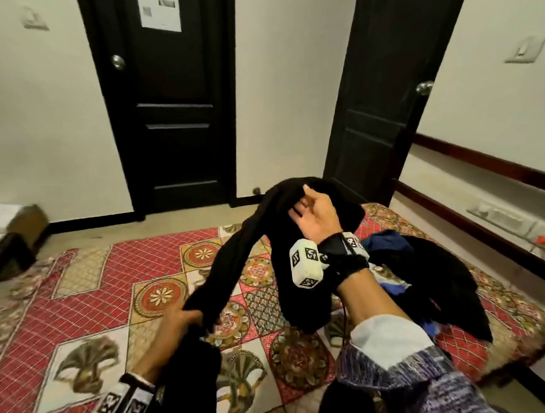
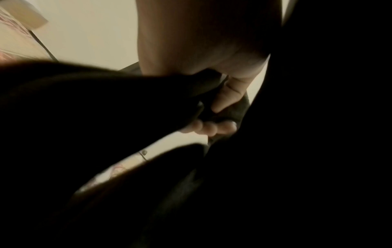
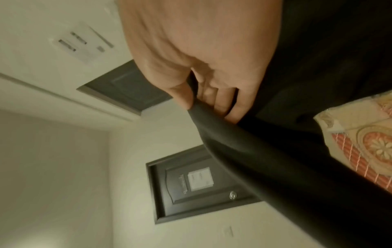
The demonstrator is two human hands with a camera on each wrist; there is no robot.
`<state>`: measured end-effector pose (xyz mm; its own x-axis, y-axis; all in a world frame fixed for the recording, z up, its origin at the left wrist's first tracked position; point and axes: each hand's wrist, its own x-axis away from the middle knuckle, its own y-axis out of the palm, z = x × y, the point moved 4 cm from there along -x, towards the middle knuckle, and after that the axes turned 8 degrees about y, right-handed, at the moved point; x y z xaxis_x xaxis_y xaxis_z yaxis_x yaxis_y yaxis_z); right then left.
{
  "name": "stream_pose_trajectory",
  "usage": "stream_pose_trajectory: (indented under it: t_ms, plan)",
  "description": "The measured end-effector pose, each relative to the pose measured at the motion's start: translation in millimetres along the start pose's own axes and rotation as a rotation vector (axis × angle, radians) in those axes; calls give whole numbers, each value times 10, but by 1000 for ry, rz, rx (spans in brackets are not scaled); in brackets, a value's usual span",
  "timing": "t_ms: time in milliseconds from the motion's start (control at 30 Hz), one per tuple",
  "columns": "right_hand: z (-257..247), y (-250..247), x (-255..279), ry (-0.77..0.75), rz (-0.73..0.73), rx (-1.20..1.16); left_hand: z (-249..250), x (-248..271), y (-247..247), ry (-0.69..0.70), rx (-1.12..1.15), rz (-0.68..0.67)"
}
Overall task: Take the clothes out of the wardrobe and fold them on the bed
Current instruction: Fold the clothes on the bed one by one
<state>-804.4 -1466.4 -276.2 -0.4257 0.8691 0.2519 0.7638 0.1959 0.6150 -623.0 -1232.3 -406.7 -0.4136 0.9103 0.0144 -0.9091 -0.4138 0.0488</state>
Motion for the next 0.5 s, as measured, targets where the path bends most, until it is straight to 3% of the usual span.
stream_pose_trajectory:
  t_ms: [133,267,333,500]
  plan:
    - [292,537,544,42,-102,46,-197,336,-72,-67,-62,-139]
    - [648,729,1085,118,-209,-79,-313,277,-424,-252,391,120]
    - [752,779,1243,145,-240,-87,-241,325,-374,-291,553,110]
    - [934,843,1452,196,-260,79,102,491,-123,-175,798,27]
